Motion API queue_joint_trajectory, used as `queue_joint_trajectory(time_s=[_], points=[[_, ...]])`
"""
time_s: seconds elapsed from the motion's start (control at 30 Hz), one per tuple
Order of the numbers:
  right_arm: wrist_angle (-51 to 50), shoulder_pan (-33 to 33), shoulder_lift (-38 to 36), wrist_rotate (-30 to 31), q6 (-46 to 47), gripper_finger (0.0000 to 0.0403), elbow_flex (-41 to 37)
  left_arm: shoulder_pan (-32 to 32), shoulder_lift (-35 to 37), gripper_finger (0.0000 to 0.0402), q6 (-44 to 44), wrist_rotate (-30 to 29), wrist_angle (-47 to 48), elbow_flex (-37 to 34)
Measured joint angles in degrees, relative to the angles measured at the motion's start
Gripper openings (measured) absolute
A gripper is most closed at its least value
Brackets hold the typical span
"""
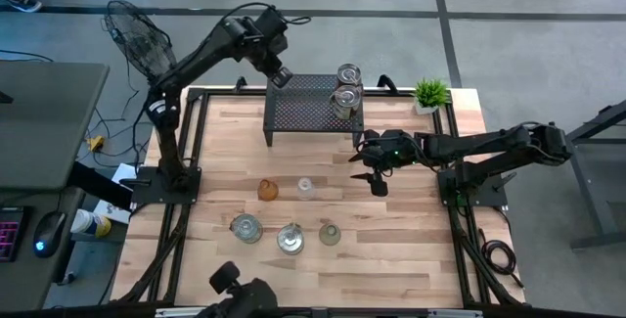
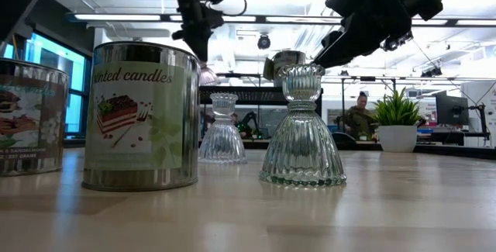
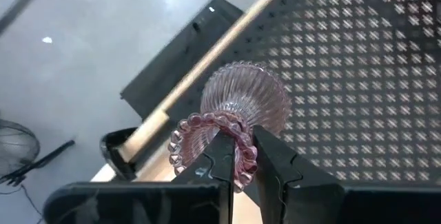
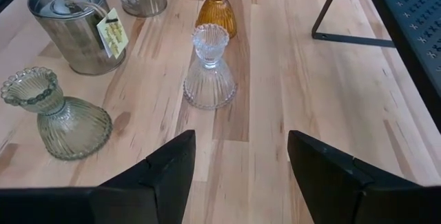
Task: Pick & Place candle stick holders
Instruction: Put the pink glass candlestick on the shelf
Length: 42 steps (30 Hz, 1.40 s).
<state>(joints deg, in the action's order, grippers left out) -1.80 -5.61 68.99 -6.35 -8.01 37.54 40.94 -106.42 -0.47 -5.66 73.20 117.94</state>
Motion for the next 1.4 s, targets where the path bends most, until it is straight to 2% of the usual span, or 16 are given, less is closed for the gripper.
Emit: queue_joint_trajectory(time_s=[0.13,0.37,0.67,1.4], points=[[0.0,0.0,0.0,0.2,0.0,0.0224,0.0,-0.1,-2.6,0.0021,0.1,0.8,0.8,3.3],[-0.1,0.0,0.0,1.1,0.2,0.0224,0.0,-0.1,-6.2,0.0021,0.2,-2.8,4.4,8.8],[-0.1,0.0,0.0,1.6,0.2,0.0224,0.0,-0.1,-9.3,0.0021,0.2,-4.2,8.7,14.4],[-0.1,0.0,0.0,1.7,0.5,0.0224,0.0,-0.1,-11.0,0.0021,-0.4,-4.5,8.7,14.8]])
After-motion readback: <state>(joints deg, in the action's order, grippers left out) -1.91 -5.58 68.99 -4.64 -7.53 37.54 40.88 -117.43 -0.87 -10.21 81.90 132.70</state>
